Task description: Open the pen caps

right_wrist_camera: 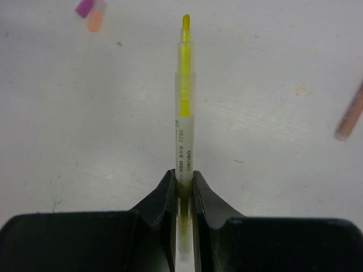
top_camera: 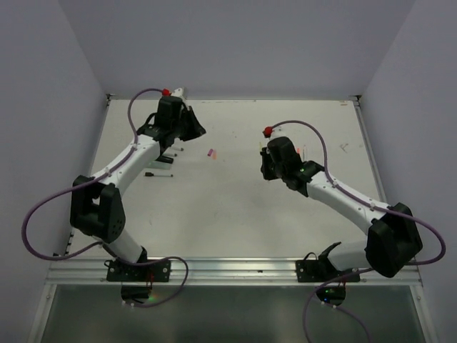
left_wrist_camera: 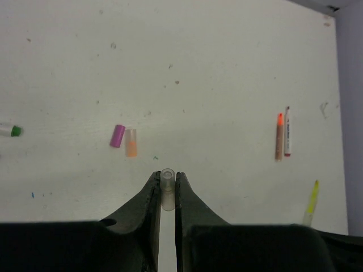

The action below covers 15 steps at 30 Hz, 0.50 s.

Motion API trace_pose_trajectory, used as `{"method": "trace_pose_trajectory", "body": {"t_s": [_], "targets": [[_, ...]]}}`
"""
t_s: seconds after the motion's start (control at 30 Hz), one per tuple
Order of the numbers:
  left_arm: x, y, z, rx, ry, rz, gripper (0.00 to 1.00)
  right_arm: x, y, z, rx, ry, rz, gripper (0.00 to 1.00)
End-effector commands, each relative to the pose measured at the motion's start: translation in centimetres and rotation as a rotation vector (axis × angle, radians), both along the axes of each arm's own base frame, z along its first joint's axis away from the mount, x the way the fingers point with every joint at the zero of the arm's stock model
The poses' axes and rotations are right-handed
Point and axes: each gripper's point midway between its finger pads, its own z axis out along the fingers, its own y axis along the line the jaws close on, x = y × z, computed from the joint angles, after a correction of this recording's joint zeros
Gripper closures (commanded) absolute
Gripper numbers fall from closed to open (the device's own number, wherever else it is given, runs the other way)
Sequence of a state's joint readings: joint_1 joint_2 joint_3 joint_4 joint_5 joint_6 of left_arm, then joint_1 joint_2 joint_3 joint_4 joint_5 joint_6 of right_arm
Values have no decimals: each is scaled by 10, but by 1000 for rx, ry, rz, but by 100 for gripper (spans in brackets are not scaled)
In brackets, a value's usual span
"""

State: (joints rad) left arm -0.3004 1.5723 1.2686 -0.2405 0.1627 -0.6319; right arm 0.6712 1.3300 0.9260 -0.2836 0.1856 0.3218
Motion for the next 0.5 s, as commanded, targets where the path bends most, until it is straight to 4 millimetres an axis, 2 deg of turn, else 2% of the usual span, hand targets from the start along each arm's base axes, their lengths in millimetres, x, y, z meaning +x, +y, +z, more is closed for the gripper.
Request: {"method": "trace_pose_trajectory", "body": {"t_s": [0.0,0.03,0.07,0.1,0.13,0.2,0.27,0.3,0.33,0.4,0.43,0.47], "targets": [[-9,-8,-24,190,107,-34,94,30,-29,3,-18,23,-161,100],[-7,-11,-30,205,119,-32,94,38,-40,3,-22,31,-199,100],[1,-13,-39,226,135,-21,94,46,-42,7,-16,29,-216,100],[0,-17,-45,237,153,-31,94,52,-46,0,-21,50,-243,100],[3,-21,-59,250,183,-39,94,63,-57,4,-13,46,-283,100],[9,-28,-63,269,191,-30,95,72,-66,-9,-22,87,-329,100],[15,-36,-78,285,220,-39,95,86,-81,-12,-21,104,-376,100],[16,-41,-82,294,226,-45,95,89,-86,-23,-38,132,-388,100],[18,-43,-96,312,251,-46,95,97,-94,-23,-37,134,-414,100],[23,-47,-99,337,247,-36,95,104,-102,-29,-45,143,-436,100],[24,-49,-111,352,265,-38,96,109,-110,-35,-52,152,-452,100],[27,-52,-110,359,259,-36,96,111,-113,-39,-57,164,-458,100]]}}
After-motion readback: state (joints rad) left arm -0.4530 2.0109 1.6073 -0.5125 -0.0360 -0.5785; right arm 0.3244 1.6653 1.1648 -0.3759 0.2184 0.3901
